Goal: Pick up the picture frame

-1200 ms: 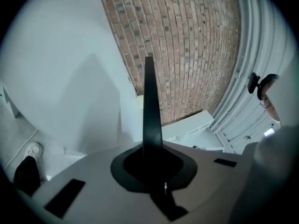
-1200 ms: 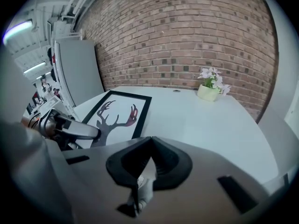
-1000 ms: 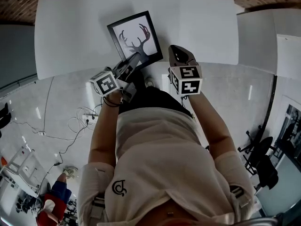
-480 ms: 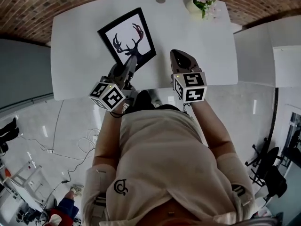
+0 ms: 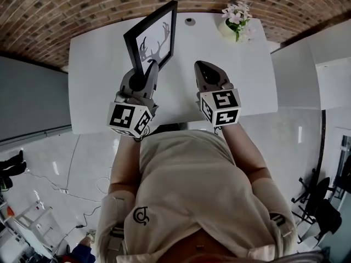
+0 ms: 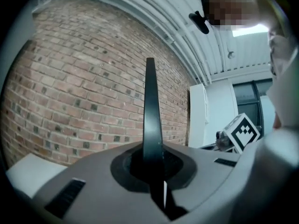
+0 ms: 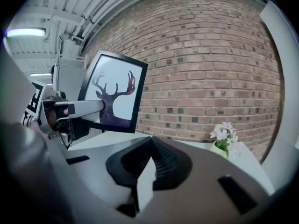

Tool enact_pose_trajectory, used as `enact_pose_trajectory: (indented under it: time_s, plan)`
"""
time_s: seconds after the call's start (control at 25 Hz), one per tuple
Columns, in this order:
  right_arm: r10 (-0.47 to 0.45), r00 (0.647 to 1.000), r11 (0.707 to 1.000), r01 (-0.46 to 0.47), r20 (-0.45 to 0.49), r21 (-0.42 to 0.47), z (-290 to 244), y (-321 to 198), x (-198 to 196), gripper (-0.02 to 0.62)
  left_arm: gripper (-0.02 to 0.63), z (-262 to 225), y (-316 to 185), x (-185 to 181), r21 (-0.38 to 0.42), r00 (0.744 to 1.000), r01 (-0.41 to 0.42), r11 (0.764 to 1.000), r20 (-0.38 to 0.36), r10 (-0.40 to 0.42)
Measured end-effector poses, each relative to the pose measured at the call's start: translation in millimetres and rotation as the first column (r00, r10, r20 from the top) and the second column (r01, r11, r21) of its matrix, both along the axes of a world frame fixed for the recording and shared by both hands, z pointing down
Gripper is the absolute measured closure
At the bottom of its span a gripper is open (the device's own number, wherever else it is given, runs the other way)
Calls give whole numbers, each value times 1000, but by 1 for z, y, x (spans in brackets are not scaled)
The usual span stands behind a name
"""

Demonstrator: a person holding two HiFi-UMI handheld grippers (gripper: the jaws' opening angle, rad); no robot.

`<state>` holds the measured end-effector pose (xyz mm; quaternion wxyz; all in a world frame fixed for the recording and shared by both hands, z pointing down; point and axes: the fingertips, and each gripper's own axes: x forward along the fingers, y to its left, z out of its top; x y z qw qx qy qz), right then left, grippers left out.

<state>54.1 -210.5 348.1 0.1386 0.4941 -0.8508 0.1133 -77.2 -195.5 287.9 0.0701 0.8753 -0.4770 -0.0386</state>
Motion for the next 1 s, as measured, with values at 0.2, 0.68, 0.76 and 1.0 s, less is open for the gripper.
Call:
enact_pose_trajectory:
  time_s: [0.2,0.68,0.76,1.0]
  plan:
    - [-18,1000,994,21,-21,109,-23,-12,-10,588,583,-25,-13,-25,98,990,74,992,112,-85]
    - [-91,996,964,90,-7,250,-47,-22,-33,591,583,-18,-35,-64,122,970,148,981,177,-168]
    - [-93,996,965,88,8,246,-48,-23,-33,591,583,-19,-35,-64,126,970,144,981,177,-165]
    - [-90,995,973,80,35,218,-44,-27,-36,591,583,-17,-37,-63,124,975,130,984,167,-150]
